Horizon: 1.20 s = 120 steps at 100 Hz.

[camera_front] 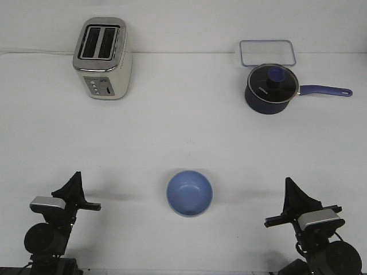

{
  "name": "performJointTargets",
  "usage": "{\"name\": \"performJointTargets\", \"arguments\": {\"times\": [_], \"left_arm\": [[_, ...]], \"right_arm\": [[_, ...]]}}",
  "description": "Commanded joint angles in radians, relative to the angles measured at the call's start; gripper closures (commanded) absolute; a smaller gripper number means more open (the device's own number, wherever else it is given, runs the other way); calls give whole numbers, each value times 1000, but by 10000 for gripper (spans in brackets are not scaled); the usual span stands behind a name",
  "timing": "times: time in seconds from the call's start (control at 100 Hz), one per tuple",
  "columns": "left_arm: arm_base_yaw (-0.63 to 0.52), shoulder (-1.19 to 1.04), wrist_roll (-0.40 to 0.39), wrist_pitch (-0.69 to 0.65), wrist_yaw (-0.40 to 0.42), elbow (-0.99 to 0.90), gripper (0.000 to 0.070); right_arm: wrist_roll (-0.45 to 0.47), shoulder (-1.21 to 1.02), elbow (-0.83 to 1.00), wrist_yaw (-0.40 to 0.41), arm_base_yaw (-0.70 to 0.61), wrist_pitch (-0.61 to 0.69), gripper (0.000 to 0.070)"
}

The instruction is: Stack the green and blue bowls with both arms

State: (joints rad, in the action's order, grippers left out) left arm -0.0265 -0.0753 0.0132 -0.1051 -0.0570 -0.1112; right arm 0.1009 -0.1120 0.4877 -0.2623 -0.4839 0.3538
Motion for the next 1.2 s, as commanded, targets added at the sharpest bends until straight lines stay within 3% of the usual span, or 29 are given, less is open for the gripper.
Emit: {"name": "performJointTargets", "arguments": {"times": [0.0,0.15,1.07,1.19], "left_arm": [[2,39,0,-25,-4,24,686],[3,72,14,-56,-3,99,685],[4,72,18,-47,1,97,685],[4,72,18,-47,1,97,685]], "right_arm": [[0,2,0,0,-5,-10,700],[0,2,0,0,-5,-9,700],[0,2,0,0,-5,-10,700],[-76,2,-1,-8,2,-10,700]]}}
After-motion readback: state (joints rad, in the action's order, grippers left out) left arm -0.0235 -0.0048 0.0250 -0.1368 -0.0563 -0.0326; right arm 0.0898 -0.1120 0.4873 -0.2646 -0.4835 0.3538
